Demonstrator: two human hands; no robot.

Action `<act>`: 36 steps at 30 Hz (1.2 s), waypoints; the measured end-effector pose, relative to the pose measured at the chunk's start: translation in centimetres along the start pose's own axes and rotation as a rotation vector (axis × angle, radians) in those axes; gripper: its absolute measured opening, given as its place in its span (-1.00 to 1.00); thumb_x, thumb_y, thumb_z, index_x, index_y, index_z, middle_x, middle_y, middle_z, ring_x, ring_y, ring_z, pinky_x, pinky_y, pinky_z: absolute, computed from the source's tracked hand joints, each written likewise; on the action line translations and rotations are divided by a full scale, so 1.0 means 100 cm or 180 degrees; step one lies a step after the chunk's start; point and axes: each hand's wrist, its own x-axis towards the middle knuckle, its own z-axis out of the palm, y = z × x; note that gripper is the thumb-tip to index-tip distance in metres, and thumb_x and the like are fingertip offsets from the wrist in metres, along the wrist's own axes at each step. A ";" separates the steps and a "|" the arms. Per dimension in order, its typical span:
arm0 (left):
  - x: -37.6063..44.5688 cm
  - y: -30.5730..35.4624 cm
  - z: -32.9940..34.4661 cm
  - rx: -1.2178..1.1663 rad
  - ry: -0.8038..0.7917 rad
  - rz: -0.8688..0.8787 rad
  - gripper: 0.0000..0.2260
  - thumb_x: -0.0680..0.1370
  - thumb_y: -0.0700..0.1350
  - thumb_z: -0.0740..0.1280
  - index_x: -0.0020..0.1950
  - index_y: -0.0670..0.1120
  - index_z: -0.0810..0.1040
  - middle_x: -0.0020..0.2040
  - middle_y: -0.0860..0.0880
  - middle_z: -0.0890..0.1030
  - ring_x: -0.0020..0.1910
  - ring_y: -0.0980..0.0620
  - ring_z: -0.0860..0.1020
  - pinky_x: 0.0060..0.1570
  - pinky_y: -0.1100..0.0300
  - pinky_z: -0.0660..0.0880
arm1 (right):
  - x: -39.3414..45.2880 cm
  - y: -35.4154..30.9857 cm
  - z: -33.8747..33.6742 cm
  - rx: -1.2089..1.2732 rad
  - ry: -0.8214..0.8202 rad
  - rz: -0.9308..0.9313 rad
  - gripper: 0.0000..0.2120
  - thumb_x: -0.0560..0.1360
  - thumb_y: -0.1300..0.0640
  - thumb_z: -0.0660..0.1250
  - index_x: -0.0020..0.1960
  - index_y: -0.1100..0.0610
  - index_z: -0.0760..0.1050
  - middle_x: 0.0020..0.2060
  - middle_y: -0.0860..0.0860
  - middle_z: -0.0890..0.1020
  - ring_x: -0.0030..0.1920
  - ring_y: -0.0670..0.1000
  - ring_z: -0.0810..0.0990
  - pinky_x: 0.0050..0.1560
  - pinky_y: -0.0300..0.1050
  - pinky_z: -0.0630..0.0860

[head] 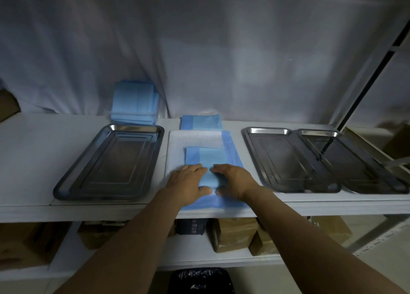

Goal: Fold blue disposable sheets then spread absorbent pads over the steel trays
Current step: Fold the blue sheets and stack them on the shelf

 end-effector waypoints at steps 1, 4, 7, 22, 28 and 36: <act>0.000 0.001 -0.002 0.0038 -0.0072 -0.0025 -0.38 0.56 0.19 0.20 0.54 0.02 0.09 0.55 0.03 0.09 0.52 0.00 0.10 0.47 0.03 0.09 | 0.001 -0.003 -0.002 -0.0110 -0.0019 -0.0037 -0.38 0.42 0.10 0.42 0.44 0.00 0.32 0.42 -0.04 0.38 0.39 0.01 0.37 0.36 -0.18 0.27; 0.003 0.001 -0.008 0.0060 -0.0204 -0.0099 -0.35 0.52 0.19 0.27 0.53 0.05 0.11 0.53 0.04 0.15 0.50 -0.01 0.14 0.42 -0.01 0.12 | 0.005 -0.007 -0.012 -0.0286 -0.0037 -0.0152 -0.56 0.50 0.12 0.30 0.37 0.05 0.41 0.30 0.04 0.51 0.30 0.08 0.46 0.22 -0.17 0.35; 0.010 0.000 -0.014 0.0059 -0.0087 -0.0216 -0.37 0.46 0.09 0.38 0.47 0.06 0.24 0.42 0.01 0.34 0.39 -0.05 0.30 0.32 0.01 0.25 | 0.008 -0.003 -0.018 -0.0123 0.0011 -0.0080 -0.69 0.58 0.13 0.18 0.30 0.11 0.46 0.19 0.11 0.58 0.18 0.14 0.52 0.02 -0.18 0.35; 0.060 -0.015 -0.012 -0.1451 0.0946 -0.1325 -0.67 0.55 0.02 0.29 0.14 -0.21 0.40 0.13 -0.21 0.56 0.13 -0.21 0.52 0.03 0.07 0.41 | 0.058 0.013 -0.009 0.1316 0.1158 0.1151 -0.74 0.52 -0.07 0.27 0.05 0.12 0.48 -0.05 0.07 0.62 0.00 0.13 0.56 -0.07 -0.09 0.40; 0.070 -0.015 -0.010 -0.0889 0.1329 -0.1159 -0.61 0.54 -0.05 0.30 0.35 -0.02 0.33 0.29 -0.15 0.39 0.19 -0.18 0.47 0.14 -0.02 0.40 | 0.080 0.005 -0.006 0.0686 0.1102 0.1400 -0.66 0.58 -0.09 0.15 0.12 0.17 0.42 0.05 0.16 0.60 0.09 0.21 0.54 -0.06 -0.08 0.33; 0.075 -0.006 0.010 0.0313 0.0368 -0.0298 -0.53 0.67 0.01 -0.09 0.56 -0.05 -0.06 0.58 0.02 -0.09 0.55 -0.01 -0.15 0.47 -0.19 -0.17 | 0.087 0.003 -0.001 0.0413 0.1229 0.1405 -0.70 0.59 -0.01 0.15 0.21 0.15 0.40 0.15 0.12 0.51 0.15 0.16 0.49 0.01 -0.03 0.39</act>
